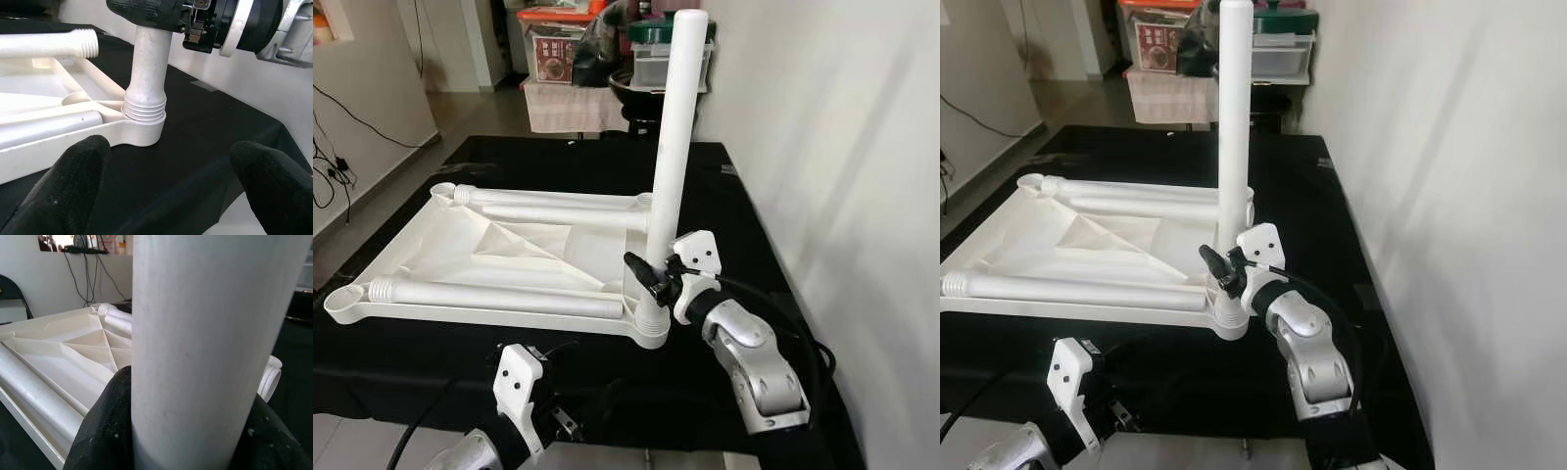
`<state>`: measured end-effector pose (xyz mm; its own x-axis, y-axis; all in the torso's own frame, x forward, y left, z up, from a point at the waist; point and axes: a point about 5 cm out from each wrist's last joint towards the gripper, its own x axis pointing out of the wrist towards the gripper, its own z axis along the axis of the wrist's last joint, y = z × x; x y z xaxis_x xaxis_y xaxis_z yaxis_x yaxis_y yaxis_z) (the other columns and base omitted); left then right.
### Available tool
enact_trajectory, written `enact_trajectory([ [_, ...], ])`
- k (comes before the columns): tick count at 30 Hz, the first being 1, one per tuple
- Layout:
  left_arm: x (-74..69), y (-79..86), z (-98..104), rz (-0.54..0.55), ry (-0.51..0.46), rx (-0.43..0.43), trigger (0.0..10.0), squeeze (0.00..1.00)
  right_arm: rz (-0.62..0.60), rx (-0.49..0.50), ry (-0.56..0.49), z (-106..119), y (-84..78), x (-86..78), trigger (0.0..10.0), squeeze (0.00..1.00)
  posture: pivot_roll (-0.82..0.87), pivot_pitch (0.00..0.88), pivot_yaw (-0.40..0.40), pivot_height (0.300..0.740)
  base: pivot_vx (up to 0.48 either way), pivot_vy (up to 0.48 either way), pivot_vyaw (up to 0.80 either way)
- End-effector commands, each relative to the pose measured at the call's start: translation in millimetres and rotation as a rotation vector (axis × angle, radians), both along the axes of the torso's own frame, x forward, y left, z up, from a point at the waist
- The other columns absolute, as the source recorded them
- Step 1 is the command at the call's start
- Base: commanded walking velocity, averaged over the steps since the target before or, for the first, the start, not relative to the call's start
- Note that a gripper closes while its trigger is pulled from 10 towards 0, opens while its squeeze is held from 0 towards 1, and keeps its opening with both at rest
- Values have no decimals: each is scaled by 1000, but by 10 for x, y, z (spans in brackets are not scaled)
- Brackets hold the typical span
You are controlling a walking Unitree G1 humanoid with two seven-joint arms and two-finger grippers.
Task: Building children table
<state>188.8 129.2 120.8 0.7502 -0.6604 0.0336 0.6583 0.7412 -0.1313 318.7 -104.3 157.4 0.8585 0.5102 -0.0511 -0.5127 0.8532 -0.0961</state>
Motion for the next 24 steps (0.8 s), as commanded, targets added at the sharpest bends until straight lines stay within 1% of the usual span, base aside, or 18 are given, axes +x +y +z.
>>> enact_trajectory([
  [1,9,29,-17,18,9,-3,10000,0,-81,-106,125,-270,-189,13,10000,0,-114,40,-69,740,0,0,0],
  [2,14,30,-16,17,9,-4,10000,0,-47,-104,121,-226,-176,47,10000,600,-112,39,-65,740,0,0,0],
  [3,22,30,-14,12,9,-5,10000,0,20,-66,110,-130,-137,83,10000,1000,-115,36,-63,740,0,0,0],
  [4,28,28,-12,8,9,-5,10000,0,71,-42,103,-66,-105,100,10000,1000,-115,36,-63,740,0,0,0],
  [5,28,28,-12,8,9,-5,10000,0,71,-42,103,-66,-105,100,10000,1000,-115,36,-63,740,0,0,0],
  [6,35,24,-12,1,11,-6,10000,0,145,-28,48,71,-77,139,10000,1000,-114,36,-61,740,0,0,0],
  [7,41,18,-14,-5,12,-6,10000,0,254,9,33,190,-51,160,10000,1000,-111,32,-65,740,0,0,0],
  [8,44,13,-16,-9,13,-6,10000,0,326,29,26,262,-39,169,10000,1000,-111,32,-65,740,0,0,0],
  [9,44,13,-16,-9,13,-6,10000,0,326,29,26,262,-39,169,10000,1000,-111,32,-65,740,0,0,0],
  [10,49,9,-16,-11,14,-6,10000,0,413,5,2,336,-39,172,10000,1000,-105,30,-67,740,0,0,0],
  [11,50,6,-16,-11,14,-8,10000,0,536,-64,-18,376,-41,146,10000,694,-104,31,-67,740,0,0,0],
  [12,51,2,-16,-10,14,-9,10000,0,612,-120,-31,393,-50,126,10000,694,-101,29,-69,740,0,0,0],
  [13,52,-2,-15,-8,13,-10,10000,0,685,-164,-19,410,-66,127,10000,0,-98,30,-72,740,0,0,0],
  [14,52,-5,-15,-7,13,-11,10000,0,735,-184,-7,427,-79,136,10000,0,-94,30,-75,740,0,0,0],
  [17,47,-11,-13,-4,12,-12,10000,0,791,-201,22,477,-94,205,10000,0,-83,31,-80,740,0,0,0],
  [21,35,-16,-11,-2,11,-12,10000,0,832,-226,44,508,-89,285,10000,0,-79,33,-82,740,0,0,0],
  [22,31,-18,-9,-2,11,-12,10000,0,847,-236,52,510,-87,309,6902,0,-76,36,-82,740,0,0,0],
  [24,29,-20,-8,-2,11,-12,10000,0,857,-241,57,510,-86,323,6902,0,-76,36,-82,740,0,0,0],
])
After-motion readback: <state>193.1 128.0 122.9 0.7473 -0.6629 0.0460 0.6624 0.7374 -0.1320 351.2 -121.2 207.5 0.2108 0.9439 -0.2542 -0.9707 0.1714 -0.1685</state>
